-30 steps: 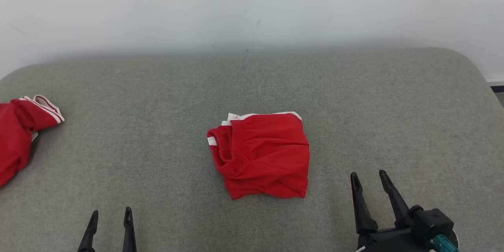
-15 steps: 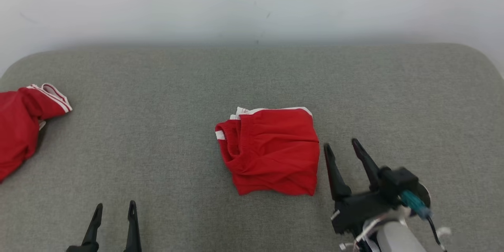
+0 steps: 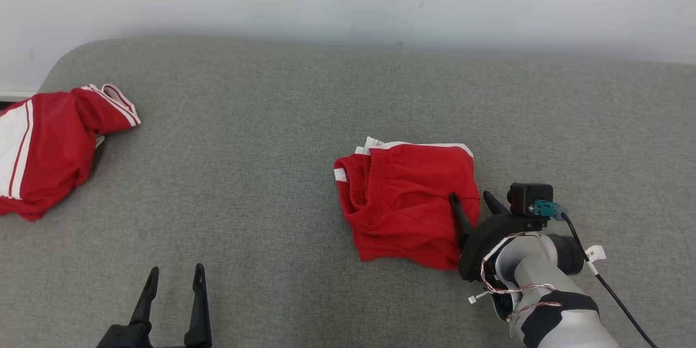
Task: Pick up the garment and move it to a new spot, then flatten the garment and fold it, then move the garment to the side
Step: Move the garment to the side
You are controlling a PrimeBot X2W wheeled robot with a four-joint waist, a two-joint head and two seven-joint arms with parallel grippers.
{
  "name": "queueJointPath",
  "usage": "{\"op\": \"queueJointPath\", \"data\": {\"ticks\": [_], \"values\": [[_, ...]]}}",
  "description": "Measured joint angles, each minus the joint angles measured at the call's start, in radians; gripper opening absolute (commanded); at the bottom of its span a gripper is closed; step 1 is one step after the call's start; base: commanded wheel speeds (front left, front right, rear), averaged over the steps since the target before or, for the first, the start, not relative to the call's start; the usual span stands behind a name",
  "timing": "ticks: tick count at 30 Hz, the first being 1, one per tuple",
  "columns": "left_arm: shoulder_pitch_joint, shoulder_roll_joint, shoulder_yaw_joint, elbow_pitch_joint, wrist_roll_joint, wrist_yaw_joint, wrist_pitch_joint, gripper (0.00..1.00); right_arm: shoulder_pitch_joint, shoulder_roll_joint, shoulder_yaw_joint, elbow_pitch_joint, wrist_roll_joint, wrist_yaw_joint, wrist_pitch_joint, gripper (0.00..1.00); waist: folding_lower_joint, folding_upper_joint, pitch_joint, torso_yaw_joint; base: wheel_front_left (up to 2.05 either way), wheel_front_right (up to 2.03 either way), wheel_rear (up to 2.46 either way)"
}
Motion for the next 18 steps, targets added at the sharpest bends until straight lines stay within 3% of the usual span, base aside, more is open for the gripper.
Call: {"op": "queueJointPath", "data": {"ticks": [7,8,9,10,18], "values": [[-0.001,0.0,0.004,0.004,-0.002,0.002,0.0,1.0,-0.035,0.0,0.091,0.069,0.195,0.0,0.049,1.0,0.0,0.0,0.026,0.01,0.0,0.0,0.0],[-0.002,0.0,0.005,0.005,-0.002,0.002,0.0,1.0,-0.038,-0.001,0.106,0.072,0.213,0.0,0.054,0.71,0.0,0.0,0.028,0.01,0.0,0.0,0.0],[-0.005,0.0,0.006,0.006,-0.002,0.002,0.0,1.0,-0.041,-0.001,0.123,0.076,0.225,0.0,0.062,0.31,0.0,0.0,0.03,0.01,0.0,0.0,0.0],[-0.008,0.0,0.007,0.007,-0.002,0.002,0.0,1.0,-0.044,-0.001,0.138,0.077,0.241,0.0,0.063,0.0,0.0,0.0,0.032,0.01,0.0,0.0,0.0],[-0.017,0.0,0.016,-0.003,-0.013,0.003,0.0,1.0,-0.097,-0.001,0.227,0.111,0.256,0.0,0.016,0.0,0.0,0.0,0.043,-0.005,0.0,0.0,0.0]]}}
